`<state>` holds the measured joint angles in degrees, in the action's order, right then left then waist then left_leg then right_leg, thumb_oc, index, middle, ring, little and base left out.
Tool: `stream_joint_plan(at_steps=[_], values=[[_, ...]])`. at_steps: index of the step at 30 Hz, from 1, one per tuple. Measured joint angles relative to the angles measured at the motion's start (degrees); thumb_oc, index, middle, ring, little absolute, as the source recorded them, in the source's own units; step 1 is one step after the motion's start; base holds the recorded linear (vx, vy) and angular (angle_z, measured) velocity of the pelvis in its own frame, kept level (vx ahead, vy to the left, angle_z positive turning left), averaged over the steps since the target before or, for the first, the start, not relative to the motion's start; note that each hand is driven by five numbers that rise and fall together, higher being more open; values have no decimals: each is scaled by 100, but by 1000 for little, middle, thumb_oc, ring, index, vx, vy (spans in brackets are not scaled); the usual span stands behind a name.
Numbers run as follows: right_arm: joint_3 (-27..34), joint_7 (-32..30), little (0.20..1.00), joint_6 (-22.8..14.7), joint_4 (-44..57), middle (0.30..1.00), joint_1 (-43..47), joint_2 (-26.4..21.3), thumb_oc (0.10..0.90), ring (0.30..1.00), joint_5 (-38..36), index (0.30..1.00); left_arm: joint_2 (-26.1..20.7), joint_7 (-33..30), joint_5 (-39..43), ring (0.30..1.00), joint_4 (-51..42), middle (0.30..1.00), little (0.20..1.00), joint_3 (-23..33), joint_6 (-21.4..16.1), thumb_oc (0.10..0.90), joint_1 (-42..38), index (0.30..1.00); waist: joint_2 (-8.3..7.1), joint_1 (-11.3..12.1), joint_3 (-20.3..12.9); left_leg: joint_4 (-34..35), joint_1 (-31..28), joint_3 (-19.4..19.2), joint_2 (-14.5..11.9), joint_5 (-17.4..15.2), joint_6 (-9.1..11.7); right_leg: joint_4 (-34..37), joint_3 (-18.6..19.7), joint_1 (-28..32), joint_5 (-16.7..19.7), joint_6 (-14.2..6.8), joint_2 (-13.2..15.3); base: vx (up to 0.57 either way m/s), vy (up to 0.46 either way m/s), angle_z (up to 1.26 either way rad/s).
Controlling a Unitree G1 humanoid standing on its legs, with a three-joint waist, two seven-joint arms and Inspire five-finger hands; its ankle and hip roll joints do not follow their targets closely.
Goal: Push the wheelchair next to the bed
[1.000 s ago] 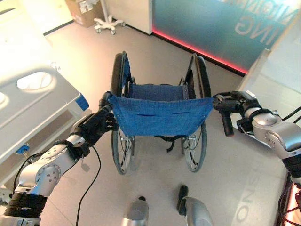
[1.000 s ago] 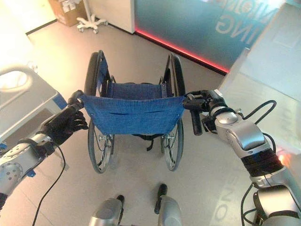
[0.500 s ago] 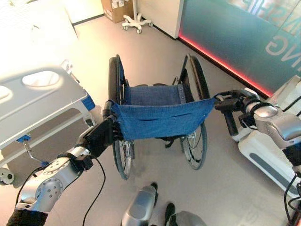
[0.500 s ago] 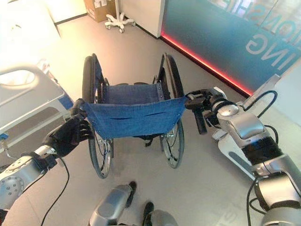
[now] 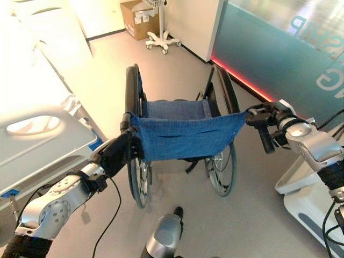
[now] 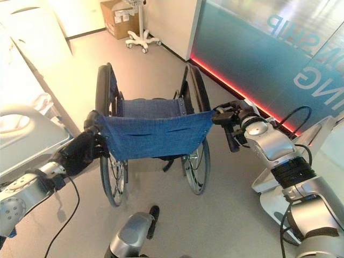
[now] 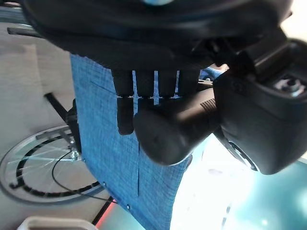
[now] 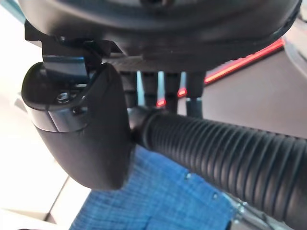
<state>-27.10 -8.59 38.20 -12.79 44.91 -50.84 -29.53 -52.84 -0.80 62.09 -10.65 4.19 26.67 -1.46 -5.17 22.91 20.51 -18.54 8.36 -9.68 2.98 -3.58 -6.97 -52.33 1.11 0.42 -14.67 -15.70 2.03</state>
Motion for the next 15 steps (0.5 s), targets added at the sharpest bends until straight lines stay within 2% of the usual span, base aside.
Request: stream_joint_plan(at_steps=[1,2,3,4,5,7,8,9,10,11,12,13,15], values=[[-6,-1,300,3,22,300,7,25,400,300,39,300,-83,-30,12,300,52,300,300,-5,68,400,-86,300,37,-92,4,378,-269,114,41,219,-48,176,-208,-258,-130,247,90,404,-141,53],[-13,2,300,10,80,300,6,31,400,300,32,300,-176,-48,14,300,79,300,300,-5,80,400,-106,300,45,-207,14,640,-472,250,89,260,-65,398,-324,-454,-169,318,187,495,-222,62],[-14,1,300,29,148,300,-9,32,400,300,49,300,-181,-22,39,300,177,300,300,-7,74,400,-139,300,91,-357,32,871,-679,532,156,273,-47,1022,-532,-542,-361,659,290,431,-307,82],[2,1,300,23,185,300,-11,25,400,300,55,300,-198,40,70,300,302,300,300,-20,56,400,-244,300,123,-556,44,897,-746,720,147,314,-89,1994,-673,-538,-419,797,320,300,-270,82],[13,1,300,17,185,300,-12,22,400,300,62,300,-213,74,70,300,376,300,300,-73,56,400,-361,300,128,-640,47,913,-778,915,174,286,-73,2457,-712,-588,-403,811,368,536,-458,82],[7,1,300,17,173,300,29,-37,400,300,120,300,-110,194,69,300,664,300,300,-181,49,400,-658,300,159,-774,65,689,-799,1266,288,-48,42,3383,-838,-952,77,717,639,524,-428,75],[5,2,300,23,175,300,43,-37,400,300,116,300,-100,218,63,300,783,300,300,-256,47,400,-793,300,188,-1009,87,479,-848,1436,355,-186,-45,4294,-822,-993,697,611,866,465,-351,82],[-2,2,300,38,175,300,43,-36,400,300,115,300,-113,221,62,300,799,300,300,-273,47,400,-801,300,187,-1054,91,456,-903,1417,355,-243,-66,4549,-818,-1021,898,571,947,674,-518,102],[-19,19,300,98,198,300,42,-39,400,300,86,300,-94,224,52,300,860,300,300,-280,40,400,-799,300,184,-1135,112,326,-1083,1403,343,-513,52,4913,-825,-1148,1356,587,1195,511,-393,58],[-20,74,300,172,218,300,57,-69,400,300,43,300,-56,213,46,300,864,300,300,-278,36,400,-794,300,181,-1161,116,233,-1151,1300,310,-630,-57,4999,-886,-1122,1521,612,1213,467,-358,52],[-24,142,300,279,257,300,65,-99,400,300,-27,300,-34,182,38,300,859,300,300,-246,12,400,-764,300,143,-1123,128,118,-1258,1201,272,-778,-9,4895,-940,-1162,1646,713,1244,349,-245,41],[-43,274,300,368,306,300,65,-149,400,300,-55,300,-18,177,-19,300,844,300,300,-180,-7,400,-726,300,50,-1101,140,88,-1424,1127,225,-909,142,4671,-953,-1166,1730,786,1185,597,-378,58],[-93,534,300,466,376,300,119,-288,400,300,-76,300,-4,186,-83,300,841,300,300,-88,-26,400,-710,300,-115,-1084,118,127,-1640,1218,201,-1073,394,4504,-972,-999,1752,822,987,490,-272,60]])
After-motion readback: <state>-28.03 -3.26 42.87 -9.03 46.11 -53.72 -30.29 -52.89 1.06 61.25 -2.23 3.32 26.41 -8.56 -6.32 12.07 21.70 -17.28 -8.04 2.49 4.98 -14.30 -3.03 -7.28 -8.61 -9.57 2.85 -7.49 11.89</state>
